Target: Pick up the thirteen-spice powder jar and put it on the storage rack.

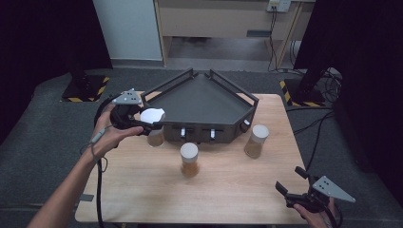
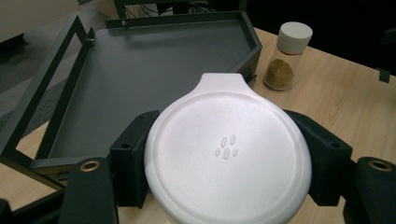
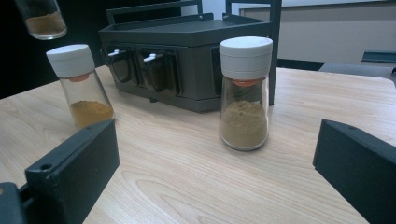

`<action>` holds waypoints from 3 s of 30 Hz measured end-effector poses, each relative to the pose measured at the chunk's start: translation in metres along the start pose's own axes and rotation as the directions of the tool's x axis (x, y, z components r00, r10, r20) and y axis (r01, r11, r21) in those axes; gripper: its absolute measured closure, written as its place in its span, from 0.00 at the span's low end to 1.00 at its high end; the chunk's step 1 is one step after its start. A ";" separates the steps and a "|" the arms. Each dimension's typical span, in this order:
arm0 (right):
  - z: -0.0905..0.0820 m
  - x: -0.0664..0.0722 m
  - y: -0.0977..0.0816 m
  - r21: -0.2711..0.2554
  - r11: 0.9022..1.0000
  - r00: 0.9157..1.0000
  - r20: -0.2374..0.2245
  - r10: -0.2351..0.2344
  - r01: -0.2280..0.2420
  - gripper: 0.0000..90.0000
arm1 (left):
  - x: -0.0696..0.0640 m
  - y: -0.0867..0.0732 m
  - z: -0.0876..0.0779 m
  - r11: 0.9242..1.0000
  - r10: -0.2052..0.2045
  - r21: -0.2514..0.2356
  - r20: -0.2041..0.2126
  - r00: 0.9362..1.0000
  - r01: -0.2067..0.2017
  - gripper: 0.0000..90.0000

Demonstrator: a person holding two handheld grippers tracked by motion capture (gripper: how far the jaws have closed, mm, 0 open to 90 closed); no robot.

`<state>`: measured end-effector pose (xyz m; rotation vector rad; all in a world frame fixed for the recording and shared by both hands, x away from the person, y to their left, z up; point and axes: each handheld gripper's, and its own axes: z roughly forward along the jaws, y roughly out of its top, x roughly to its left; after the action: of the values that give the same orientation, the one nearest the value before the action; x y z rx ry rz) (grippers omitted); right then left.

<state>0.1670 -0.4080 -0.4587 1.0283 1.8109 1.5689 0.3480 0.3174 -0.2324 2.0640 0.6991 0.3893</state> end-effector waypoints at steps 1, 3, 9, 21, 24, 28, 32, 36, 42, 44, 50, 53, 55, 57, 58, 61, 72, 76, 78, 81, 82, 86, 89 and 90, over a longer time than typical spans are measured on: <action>0.000 0.000 0.000 0.000 1.000 1.000 0.000 0.000 0.000 0.01 | 0.000 0.001 0.000 1.000 0.000 0.002 -0.003 1.000 0.000 0.33; 0.000 0.000 0.000 -0.001 1.000 1.000 0.000 0.000 0.000 0.01 | 0.002 0.004 0.001 1.000 -0.006 0.003 -0.006 1.000 0.006 0.33; 0.000 0.000 0.000 0.000 1.000 1.000 0.000 0.001 -0.001 0.01 | 0.006 0.014 0.006 1.000 -0.019 0.004 -0.020 1.000 0.019 0.33; 0.000 -0.001 0.000 0.000 1.000 1.000 0.001 0.006 -0.006 0.01 | 0.016 0.040 0.018 0.998 -0.061 -0.002 -0.075 0.995 0.061 0.33; 0.000 -0.001 -0.001 0.000 1.000 1.000 0.002 0.007 -0.007 0.01 | 0.018 0.047 0.023 0.998 -0.063 0.001 -0.094 0.994 0.063 0.33; 0.001 -0.001 -0.001 0.000 1.000 1.000 0.002 0.007 -0.007 0.01 | 0.023 0.054 0.030 0.997 -0.079 0.002 -0.116 0.990 0.080 0.33; 0.001 -0.001 -0.001 0.000 1.000 1.000 0.002 0.009 -0.009 0.01 | 0.027 0.058 0.040 0.995 -0.096 0.004 -0.149 0.984 0.098 0.33; 0.000 -0.001 -0.001 0.000 1.000 1.000 0.005 0.011 -0.011 0.01 | 0.033 0.061 0.052 0.994 -0.110 0.002 -0.172 0.979 0.112 0.33; 0.001 -0.001 -0.001 0.002 1.000 1.000 0.006 0.014 -0.014 0.01 | 0.042 0.062 0.068 0.990 -0.139 -0.011 -0.207 0.968 0.140 0.33; 0.001 -0.001 -0.001 0.002 1.000 1.000 0.006 0.016 -0.016 0.01 | 0.044 0.062 0.071 0.989 -0.145 -0.012 -0.213 0.966 0.146 0.33; 0.001 -0.001 -0.001 0.002 1.000 1.000 0.009 0.018 -0.018 0.01 | 0.051 0.060 0.086 0.984 -0.174 -0.012 -0.244 0.954 0.177 0.33; 0.001 -0.002 -0.001 0.002 1.000 1.000 0.008 0.016 -0.016 0.01 | 0.054 0.059 0.092 0.981 -0.188 -0.008 -0.245 0.951 0.192 0.33; 0.001 -0.002 -0.001 0.001 1.000 1.000 0.008 0.018 -0.018 0.01 | 0.055 0.058 0.095 0.981 -0.192 -0.011 -0.250 0.949 0.196 0.33; 0.001 -0.002 -0.001 0.001 1.000 1.000 0.008 0.019 -0.019 0.01 | 0.055 0.058 0.097 0.981 -0.191 -0.009 -0.257 0.947 0.195 0.33; 0.001 -0.002 -0.001 0.001 1.000 1.000 0.008 0.018 -0.018 0.01 | 0.056 0.057 0.099 0.980 -0.193 -0.009 -0.260 0.946 0.198 0.33; 0.001 -0.002 -0.001 0.002 1.000 1.000 0.008 0.018 -0.018 0.01 | 0.057 0.056 0.101 0.979 -0.198 -0.007 -0.263 0.944 0.204 0.33; 0.001 -0.002 -0.001 0.002 1.000 1.000 0.008 0.022 -0.022 0.01 | 0.060 0.052 0.110 0.977 -0.206 -0.007 -0.261 0.943 0.212 0.33; 0.001 -0.002 -0.001 0.003 1.000 1.000 0.006 0.022 -0.022 0.01 | 0.060 0.050 0.111 0.977 -0.209 -0.016 -0.261 0.942 0.212 0.33; 0.001 -0.003 -0.001 0.003 1.000 1.000 0.005 0.022 -0.022 0.01 | 0.060 0.048 0.111 0.977 -0.209 -0.019 -0.260 0.943 0.212 0.33; 0.001 -0.003 -0.001 0.003 1.000 1.000 0.004 0.020 -0.020 0.01 | 0.060 0.048 0.111 0.979 -0.202 -0.018 -0.259 0.944 0.205 0.33; 0.001 -0.003 -0.001 0.003 1.000 1.000 0.004 0.020 -0.020 0.01 | 0.059 0.046 0.110 0.979 -0.200 -0.023 -0.258 0.945 0.201 0.33; 0.001 -0.002 -0.001 0.003 1.000 1.000 0.005 0.019 -0.019 0.01 | 0.055 0.041 0.110 0.977 -0.211 -0.067 -0.278 0.937 0.200 0.20; 0.001 -0.002 -0.001 0.001 1.000 1.000 0.007 0.020 -0.020 0.01 | 0.056 0.041 0.109 0.972 -0.234 -0.085 -0.261 0.937 0.219 0.11; 0.001 -0.002 -0.001 0.001 1.000 1.000 0.006 0.019 -0.019 0.01 | 0.055 0.042 0.108 0.974 -0.226 -0.082 -0.262 0.938 0.211 0.10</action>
<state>0.1687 -0.4094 -0.4605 1.0527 1.8029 1.5750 0.4615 0.2611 -0.2561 1.8770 1.0604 0.5607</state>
